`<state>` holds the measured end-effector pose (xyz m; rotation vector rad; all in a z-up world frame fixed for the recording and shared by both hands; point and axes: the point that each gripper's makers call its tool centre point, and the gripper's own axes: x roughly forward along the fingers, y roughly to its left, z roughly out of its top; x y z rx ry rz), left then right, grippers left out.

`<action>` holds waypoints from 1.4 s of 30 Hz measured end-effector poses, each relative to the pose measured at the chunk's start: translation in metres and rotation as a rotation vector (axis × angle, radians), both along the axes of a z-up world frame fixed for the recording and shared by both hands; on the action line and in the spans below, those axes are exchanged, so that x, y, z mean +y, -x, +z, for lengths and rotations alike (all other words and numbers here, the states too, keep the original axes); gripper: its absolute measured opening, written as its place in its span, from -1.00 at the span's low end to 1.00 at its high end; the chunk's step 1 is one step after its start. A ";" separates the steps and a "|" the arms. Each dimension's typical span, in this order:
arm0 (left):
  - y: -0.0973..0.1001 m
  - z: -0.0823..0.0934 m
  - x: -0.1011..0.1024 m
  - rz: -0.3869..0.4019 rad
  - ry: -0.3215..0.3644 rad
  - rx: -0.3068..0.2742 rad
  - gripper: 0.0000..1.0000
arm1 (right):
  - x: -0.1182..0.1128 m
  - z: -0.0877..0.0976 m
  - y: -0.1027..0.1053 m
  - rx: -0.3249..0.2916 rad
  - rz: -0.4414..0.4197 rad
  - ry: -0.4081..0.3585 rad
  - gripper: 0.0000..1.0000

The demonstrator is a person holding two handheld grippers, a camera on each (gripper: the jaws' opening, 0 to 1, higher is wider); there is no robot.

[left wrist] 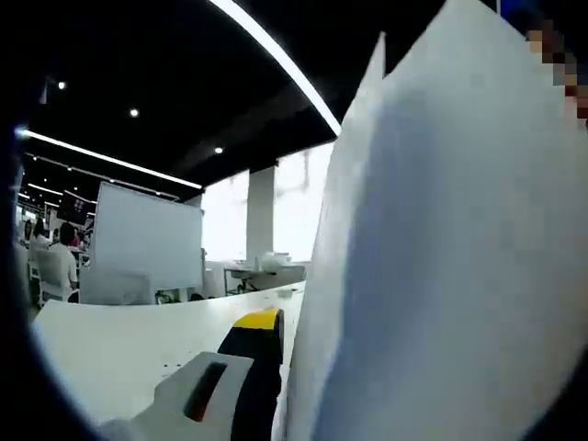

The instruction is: Organize the stack of printing papers by aligning and flattening the scattered papers on the table

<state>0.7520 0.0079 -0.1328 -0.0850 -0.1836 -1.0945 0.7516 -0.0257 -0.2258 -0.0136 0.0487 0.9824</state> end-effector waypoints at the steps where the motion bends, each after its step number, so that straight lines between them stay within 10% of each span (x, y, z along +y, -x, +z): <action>1: 0.002 0.000 -0.001 -0.010 0.001 0.000 -0.41 | 0.000 -0.001 0.000 0.003 -0.001 0.001 -0.33; 5: 0.008 -0.001 -0.006 -0.021 -0.040 -0.074 -0.87 | -0.002 -0.002 0.001 0.004 -0.003 0.007 -0.32; 9: 0.007 0.002 -0.003 -0.010 -0.028 -0.068 -0.88 | -0.007 -0.001 0.001 0.003 -0.015 0.001 -0.28; 17: 0.023 0.038 0.014 -0.107 0.180 -0.025 -0.88 | -0.015 0.002 0.000 0.006 -0.036 -0.031 -0.14; 31: 0.052 0.090 0.044 -0.232 0.424 -0.045 -0.88 | -0.041 0.060 0.018 -0.035 0.043 -0.393 0.04; 42: 0.058 0.128 0.085 -0.327 0.826 0.020 -0.88 | -0.035 0.076 0.037 0.002 0.154 -0.529 0.12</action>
